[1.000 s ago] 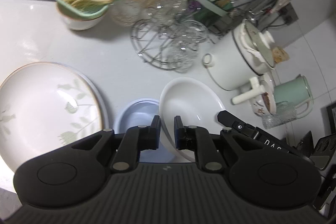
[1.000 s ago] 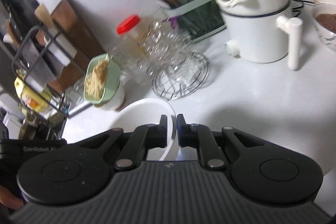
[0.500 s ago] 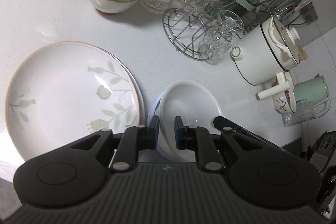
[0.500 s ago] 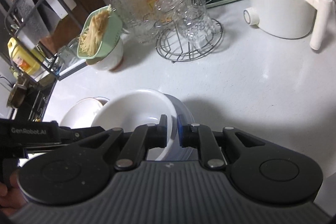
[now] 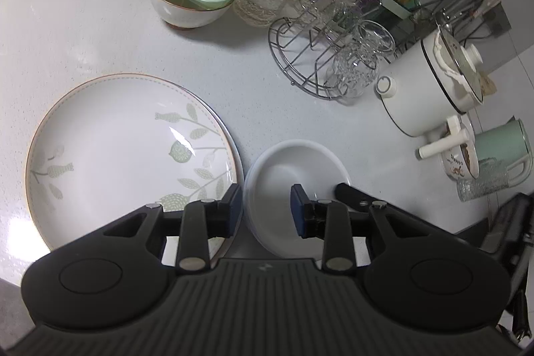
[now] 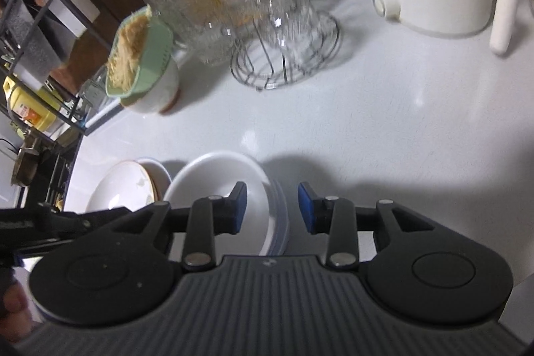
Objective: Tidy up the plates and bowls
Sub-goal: 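Lower the white bowl into the blue bowls and open both tools, then close both tools on the rim of the nested bowl stack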
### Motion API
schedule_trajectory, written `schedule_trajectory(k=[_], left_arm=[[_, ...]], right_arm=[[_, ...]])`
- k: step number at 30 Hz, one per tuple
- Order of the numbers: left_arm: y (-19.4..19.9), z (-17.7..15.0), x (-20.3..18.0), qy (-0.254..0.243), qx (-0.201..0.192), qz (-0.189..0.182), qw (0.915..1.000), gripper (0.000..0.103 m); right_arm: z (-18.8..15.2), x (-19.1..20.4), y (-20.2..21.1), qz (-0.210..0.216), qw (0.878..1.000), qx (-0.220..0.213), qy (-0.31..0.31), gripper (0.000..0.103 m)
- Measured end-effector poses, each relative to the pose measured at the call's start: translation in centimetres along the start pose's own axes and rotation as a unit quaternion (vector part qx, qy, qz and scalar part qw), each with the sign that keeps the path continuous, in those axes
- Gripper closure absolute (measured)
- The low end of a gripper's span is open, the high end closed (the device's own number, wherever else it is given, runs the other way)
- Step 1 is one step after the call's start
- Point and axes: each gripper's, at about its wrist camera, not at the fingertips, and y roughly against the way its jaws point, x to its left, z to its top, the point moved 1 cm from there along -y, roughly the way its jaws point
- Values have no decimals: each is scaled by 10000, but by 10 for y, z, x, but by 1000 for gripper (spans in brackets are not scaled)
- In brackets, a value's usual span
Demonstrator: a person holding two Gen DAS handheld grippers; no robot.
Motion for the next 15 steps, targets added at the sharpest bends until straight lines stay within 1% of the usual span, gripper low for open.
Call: schedule_trajectory(k=[1, 3, 6, 9, 10, 11, 14, 15], left_arm=[[0, 0, 0, -23, 10, 3, 10000, 65], [-1, 0, 1, -24, 46, 41, 10000, 60], [-2, 3, 1, -28, 74, 75, 9999, 57], [-2, 6, 0, -85, 66, 108, 9999, 55], [-1, 7, 0, -102, 63, 121, 9999, 54], [-1, 7, 0, -109, 64, 131, 9998, 54], [-1, 9, -1, -154, 89, 125, 9998, 53], [-2, 9, -3, -192, 110, 114, 9997, 53]], right_arm=[[-2, 0, -4, -19, 10000, 58, -44, 65], [-5, 1, -11, -48, 9998, 137, -167, 65], [-8, 4, -20, -129, 9995, 185, -210, 66], [-10, 1, -27, -142, 9989, 236, -379, 68], [-10, -1, -30, -130, 9987, 259, -428, 74], [-11, -2, -32, -132, 9984, 292, -472, 78], [-11, -5, -34, -157, 9972, 352, -639, 83], [-10, -6, -34, -172, 9967, 359, -707, 83]])
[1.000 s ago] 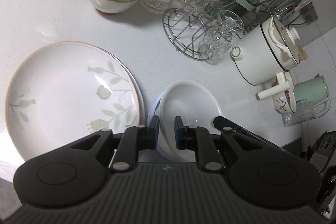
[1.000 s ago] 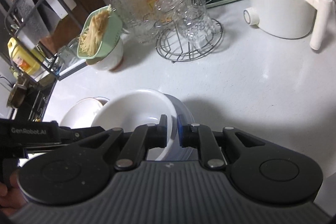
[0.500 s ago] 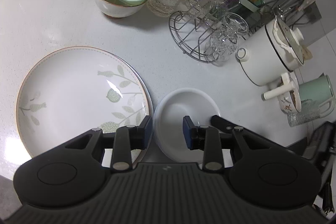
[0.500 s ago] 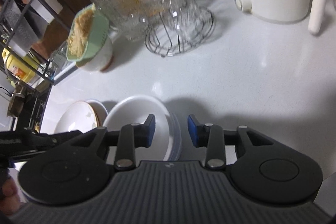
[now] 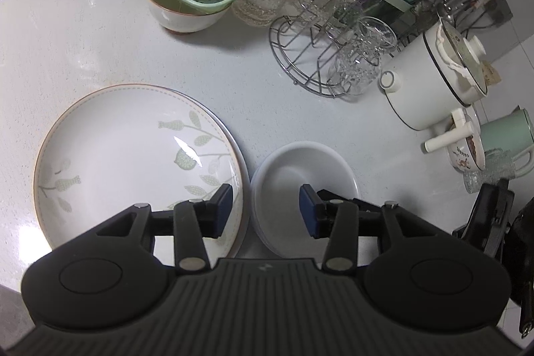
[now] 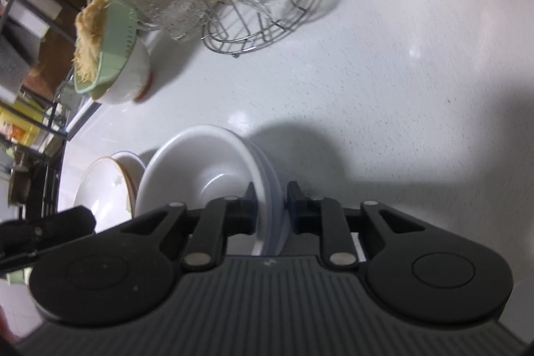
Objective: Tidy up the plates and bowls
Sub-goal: 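Close both tools on the rim of the nested bowl stack, then lift the nested bowl stack and carry it over the plate stack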
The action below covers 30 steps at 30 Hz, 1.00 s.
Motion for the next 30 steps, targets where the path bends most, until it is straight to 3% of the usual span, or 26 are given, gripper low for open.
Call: schedule_trajectory(k=[11, 21, 28, 30], left_arm=[[-16, 3, -23, -353, 204, -113, 9991, 52], [-57, -10, -54, -975, 663, -218, 9928, 43], [-85, -24, -79, -1450, 748, -100, 9866, 46], [-90, -28, -81, -1437, 753, -117, 9867, 53]], right_arm=[[5, -9, 12, -362, 9992, -70, 138, 88], [1, -36, 36, -674, 9975, -233, 7, 89], [-3, -59, 45, -702, 9967, -332, -250, 89], [-4, -61, 45, -693, 9966, -351, -279, 89]])
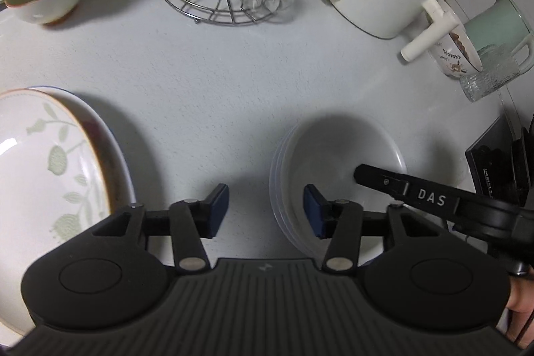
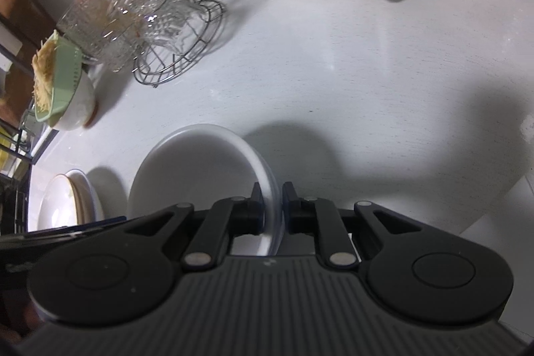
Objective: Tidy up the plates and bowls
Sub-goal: 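Lift the nested bowl stack and carry it over the plate stack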
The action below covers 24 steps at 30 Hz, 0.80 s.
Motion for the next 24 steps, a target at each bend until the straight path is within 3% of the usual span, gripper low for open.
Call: schedule_trajectory(k=[3, 8, 24], left_arm=[[-9, -4, -1, 50, 43, -147, 9999, 67], [-18, -10, -7, 125, -6, -136, 9998, 79], [-24, -17, -2, 366, -171, -108, 9991, 80]], right_arm=[[-4, -7, 0, 70, 10000, 9, -18, 89], [-6, -8, 0, 200, 9997, -10, 110, 89], [-9, -14, -4, 540, 9983, -116, 197, 86]])
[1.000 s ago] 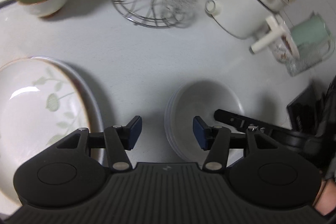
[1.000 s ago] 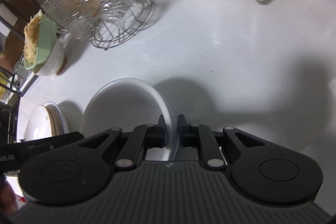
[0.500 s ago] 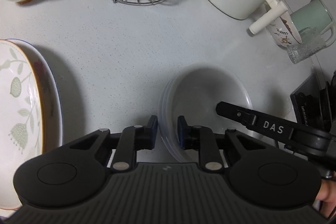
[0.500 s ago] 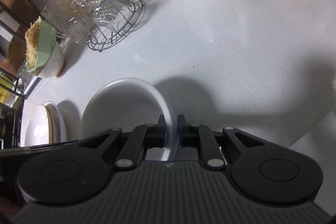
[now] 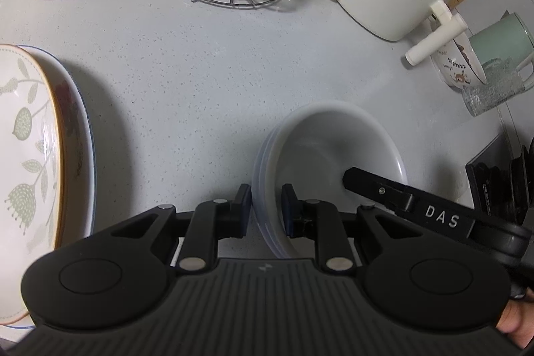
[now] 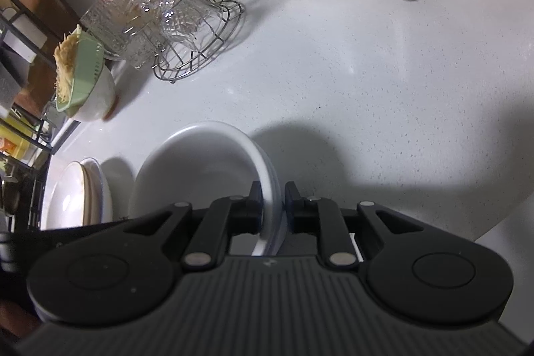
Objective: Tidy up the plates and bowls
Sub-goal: 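Lift the nested bowl stack and carry it over the plate stack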
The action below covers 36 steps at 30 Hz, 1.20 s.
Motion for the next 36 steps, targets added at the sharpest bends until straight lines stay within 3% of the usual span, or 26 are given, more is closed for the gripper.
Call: schedule_trajectory(k=[8, 10, 19, 36], left_arm=[[21, 4, 4, 25, 326, -92, 9994, 80], [33, 5, -1, -182, 342, -82, 9992, 80], [74, 8, -6, -72, 375, -281, 9989, 80], [143, -5, 14, 111, 277, -209, 9993, 80]], right_arm=[[-5, 12, 14, -43, 9998, 22, -179, 86], [-7, 16, 23, -31, 9997, 47, -233, 86], [-9, 31, 65, -2, 9988, -126, -478, 86], [-24, 77, 102, 58, 9991, -22, -430, 86]])
